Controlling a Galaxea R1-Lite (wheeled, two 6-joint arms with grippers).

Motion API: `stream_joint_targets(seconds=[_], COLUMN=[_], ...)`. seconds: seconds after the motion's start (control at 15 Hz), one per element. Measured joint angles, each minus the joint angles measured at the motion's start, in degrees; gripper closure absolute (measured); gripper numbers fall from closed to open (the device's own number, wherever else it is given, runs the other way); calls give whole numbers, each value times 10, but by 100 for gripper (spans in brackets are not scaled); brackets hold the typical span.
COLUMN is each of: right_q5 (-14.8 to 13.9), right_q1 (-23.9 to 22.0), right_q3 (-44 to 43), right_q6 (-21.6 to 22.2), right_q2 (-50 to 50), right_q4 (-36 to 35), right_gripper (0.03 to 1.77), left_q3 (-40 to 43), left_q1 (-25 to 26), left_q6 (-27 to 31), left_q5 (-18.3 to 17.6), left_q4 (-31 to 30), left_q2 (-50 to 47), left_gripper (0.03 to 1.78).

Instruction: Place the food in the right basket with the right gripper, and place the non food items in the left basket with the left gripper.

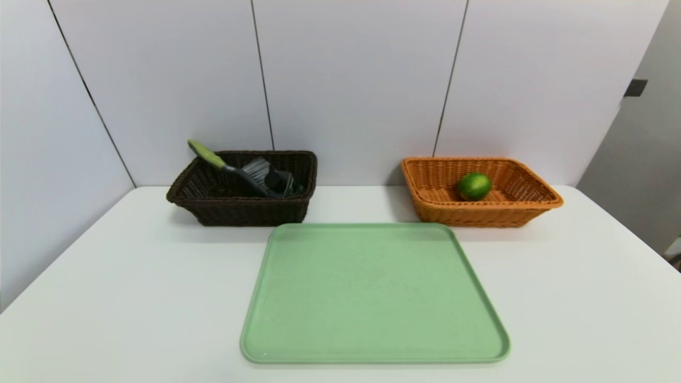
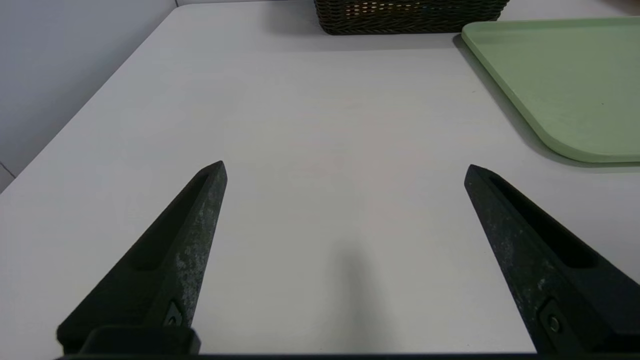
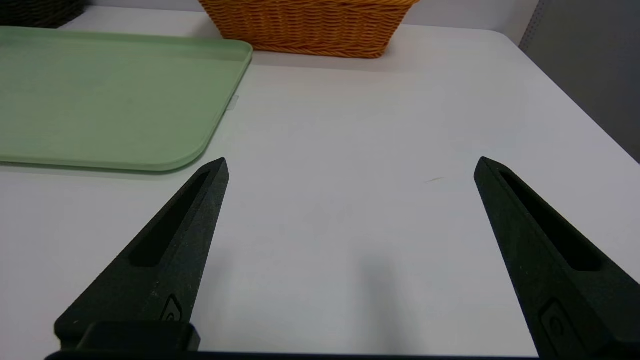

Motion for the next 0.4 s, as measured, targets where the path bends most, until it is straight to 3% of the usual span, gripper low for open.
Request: stream_joint_targets(seconds=[0.4], right_q5=[-12], right_q1=[0], right_q3=[0], right_q6=[12], right_q2=[0], right_q4=[0], right_gripper=[11], left_q3=[0], left_q1=[0], left_q6=[0], left_q5=[0], left_q4=[0], left_q2=[0], left_gripper=[12])
